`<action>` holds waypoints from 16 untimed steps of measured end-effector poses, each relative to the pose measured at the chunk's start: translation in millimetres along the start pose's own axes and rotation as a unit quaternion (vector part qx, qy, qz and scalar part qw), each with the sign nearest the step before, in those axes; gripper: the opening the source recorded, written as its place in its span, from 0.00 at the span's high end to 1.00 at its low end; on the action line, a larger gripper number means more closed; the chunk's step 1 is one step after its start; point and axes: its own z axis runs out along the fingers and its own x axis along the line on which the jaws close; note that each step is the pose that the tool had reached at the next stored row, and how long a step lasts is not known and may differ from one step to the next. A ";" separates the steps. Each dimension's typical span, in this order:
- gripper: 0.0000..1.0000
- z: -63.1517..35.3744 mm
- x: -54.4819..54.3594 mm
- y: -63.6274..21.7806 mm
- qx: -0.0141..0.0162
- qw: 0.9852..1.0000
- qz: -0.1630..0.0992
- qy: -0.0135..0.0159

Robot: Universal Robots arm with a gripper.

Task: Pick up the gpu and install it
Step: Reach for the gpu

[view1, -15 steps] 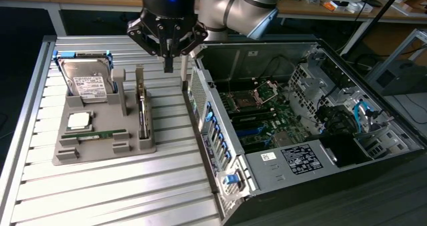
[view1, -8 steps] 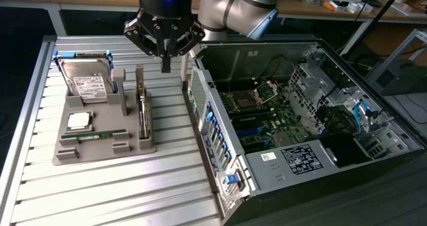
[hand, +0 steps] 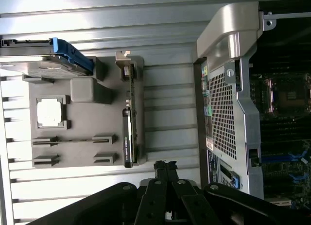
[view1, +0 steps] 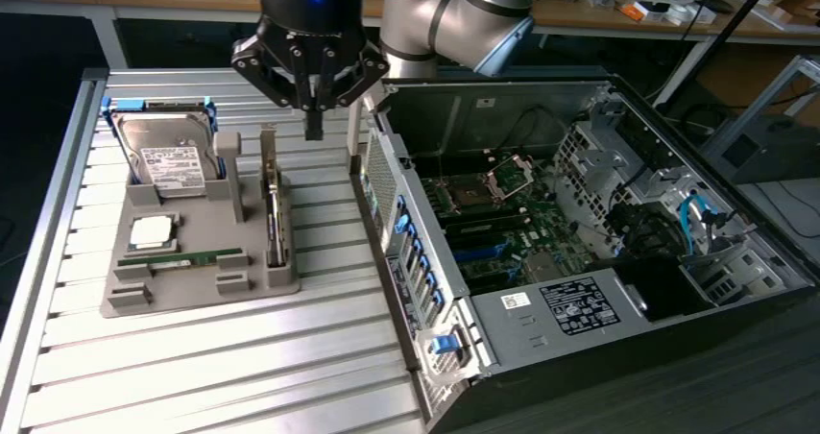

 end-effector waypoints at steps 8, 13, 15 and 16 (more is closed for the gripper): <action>0.89 -0.1 4.8 -0.3 0.000 1.000 0.000 0.000; 0.89 -0.2 8.9 -0.7 0.000 1.000 0.000 0.000; 0.89 -0.3 10.0 -0.8 0.000 1.000 0.000 0.000; 0.89 -0.3 10.7 -0.8 0.000 1.000 0.000 0.000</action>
